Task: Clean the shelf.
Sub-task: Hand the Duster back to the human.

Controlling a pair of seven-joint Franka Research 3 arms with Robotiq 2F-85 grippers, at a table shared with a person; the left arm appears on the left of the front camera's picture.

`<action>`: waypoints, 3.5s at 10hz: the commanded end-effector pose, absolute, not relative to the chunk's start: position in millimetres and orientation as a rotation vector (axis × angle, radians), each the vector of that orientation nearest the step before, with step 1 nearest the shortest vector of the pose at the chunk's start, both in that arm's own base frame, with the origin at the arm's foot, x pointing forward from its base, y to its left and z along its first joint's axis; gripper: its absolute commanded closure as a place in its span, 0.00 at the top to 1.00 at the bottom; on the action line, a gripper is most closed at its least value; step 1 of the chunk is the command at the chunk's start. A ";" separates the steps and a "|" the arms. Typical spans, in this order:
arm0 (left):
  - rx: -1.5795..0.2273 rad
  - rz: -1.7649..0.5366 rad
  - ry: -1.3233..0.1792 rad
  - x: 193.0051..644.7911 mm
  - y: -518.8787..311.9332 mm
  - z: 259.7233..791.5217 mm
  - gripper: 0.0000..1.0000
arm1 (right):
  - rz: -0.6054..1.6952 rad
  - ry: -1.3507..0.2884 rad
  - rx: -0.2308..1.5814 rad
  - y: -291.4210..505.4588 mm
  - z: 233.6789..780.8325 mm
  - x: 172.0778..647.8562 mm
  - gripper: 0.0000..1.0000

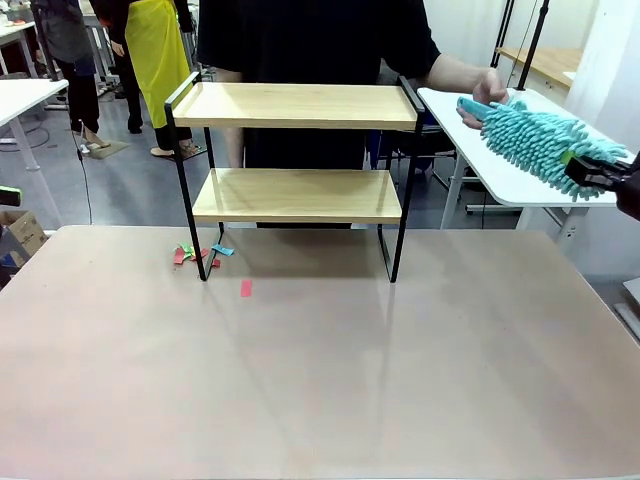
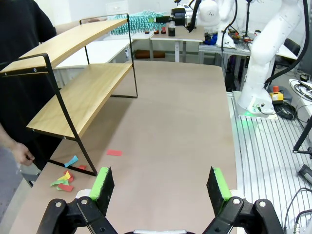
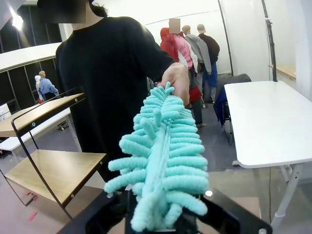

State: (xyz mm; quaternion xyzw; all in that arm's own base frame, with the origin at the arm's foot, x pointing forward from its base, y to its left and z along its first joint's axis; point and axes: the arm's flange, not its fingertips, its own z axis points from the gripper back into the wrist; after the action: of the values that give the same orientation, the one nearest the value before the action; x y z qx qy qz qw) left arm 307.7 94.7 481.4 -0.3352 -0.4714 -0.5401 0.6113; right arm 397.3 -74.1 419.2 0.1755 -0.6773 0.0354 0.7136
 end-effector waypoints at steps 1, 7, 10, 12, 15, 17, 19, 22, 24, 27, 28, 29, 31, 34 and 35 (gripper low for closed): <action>-0.778 -1.252 -1.120 308.8 93.3 482.1 1.00 | 0.076 -1.504 0.387 -73.8 420.5 397.0 0.16; -0.778 -1.252 -1.120 308.8 93.3 482.1 1.00 | 0.079 -1.500 0.389 -73.9 419.1 397.3 0.32; -0.778 -1.252 -1.120 308.8 93.3 482.1 1.00 | 0.062 -1.500 0.410 -74.8 424.5 397.3 1.00; -0.778 -1.252 -1.120 308.8 93.3 482.1 1.00 | 0.024 -1.538 0.470 -74.4 442.1 393.8 1.00; -0.778 -1.252 -1.120 308.8 93.3 482.1 1.00 | -0.163 -1.748 0.627 -101.3 512.3 379.6 1.00; -0.778 -1.252 -1.120 308.8 93.3 482.1 1.00 | -0.411 -1.860 0.704 -143.6 545.9 375.1 1.00; -0.778 -1.252 -1.120 308.8 93.3 482.1 1.00 | -0.579 -1.912 0.750 -181.9 552.6 368.7 1.00; -0.778 -1.252 -1.120 308.8 93.3 482.1 1.00 | -0.568 -1.893 0.714 -231.1 568.6 326.6 1.00; -0.778 -1.252 -1.120 308.8 93.3 482.1 1.00 | -0.568 -1.893 0.714 -231.1 568.6 326.6 1.00; -0.778 -1.252 -1.120 308.8 93.3 482.1 1.00 | -0.568 -1.893 0.714 -231.1 568.6 326.6 1.00; -0.778 -1.252 -1.120 308.8 93.3 482.1 1.00 | -0.568 -1.893 0.714 -231.1 568.6 326.6 1.00; -0.778 -1.252 -1.120 308.8 93.3 482.1 1.00 | -0.568 -1.893 0.714 -231.1 568.6 326.6 1.00; -0.778 -1.252 -1.120 308.8 93.3 482.1 1.00 | -0.568 -1.893 0.714 -231.1 568.6 326.6 1.00; -0.778 -1.252 -1.120 308.8 93.3 482.1 1.00 | -0.568 -1.893 0.714 -231.1 568.6 326.6 1.00; -0.778 -1.252 -1.120 308.8 93.3 482.1 1.00 | -0.568 -1.893 0.714 -231.1 568.6 326.6 1.00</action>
State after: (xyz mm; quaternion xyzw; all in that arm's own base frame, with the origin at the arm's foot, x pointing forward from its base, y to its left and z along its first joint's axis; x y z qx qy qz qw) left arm 308.2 94.4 480.7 -0.3353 -0.4707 -0.5410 0.6111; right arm 327.3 -231.7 567.9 0.2937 -0.7800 -0.2364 0.4995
